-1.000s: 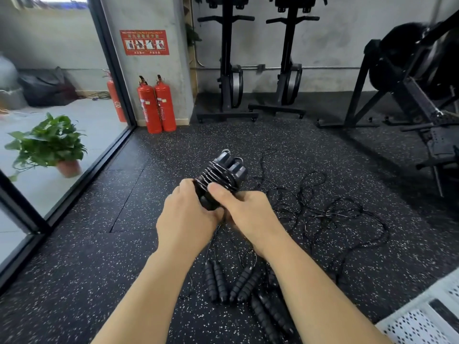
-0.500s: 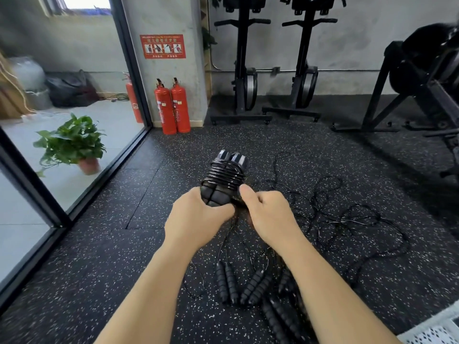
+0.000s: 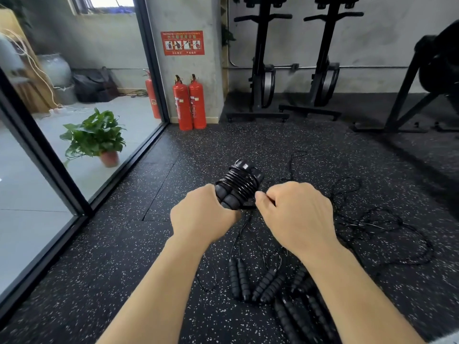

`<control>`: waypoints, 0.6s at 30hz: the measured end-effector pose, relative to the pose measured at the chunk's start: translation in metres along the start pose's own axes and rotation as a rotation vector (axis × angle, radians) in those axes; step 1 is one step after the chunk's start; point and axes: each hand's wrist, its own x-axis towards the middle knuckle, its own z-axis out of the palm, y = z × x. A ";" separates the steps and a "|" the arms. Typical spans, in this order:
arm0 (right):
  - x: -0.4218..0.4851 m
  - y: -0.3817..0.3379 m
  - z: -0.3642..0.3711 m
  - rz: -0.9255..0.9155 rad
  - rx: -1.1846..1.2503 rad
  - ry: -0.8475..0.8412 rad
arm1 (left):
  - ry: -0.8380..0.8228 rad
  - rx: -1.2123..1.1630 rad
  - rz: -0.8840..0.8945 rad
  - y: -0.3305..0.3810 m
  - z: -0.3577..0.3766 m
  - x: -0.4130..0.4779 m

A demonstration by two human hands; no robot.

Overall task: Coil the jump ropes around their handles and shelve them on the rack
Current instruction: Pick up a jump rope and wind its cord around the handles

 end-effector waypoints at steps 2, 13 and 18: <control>0.002 0.001 0.001 -0.059 -0.055 0.056 | 0.006 0.139 0.093 0.008 0.000 -0.003; 0.018 0.024 0.003 -0.202 -0.187 0.048 | -0.101 0.507 0.669 0.032 0.009 -0.026; 0.020 0.038 0.005 -0.066 0.040 -0.098 | -0.125 0.362 0.821 0.025 0.005 -0.027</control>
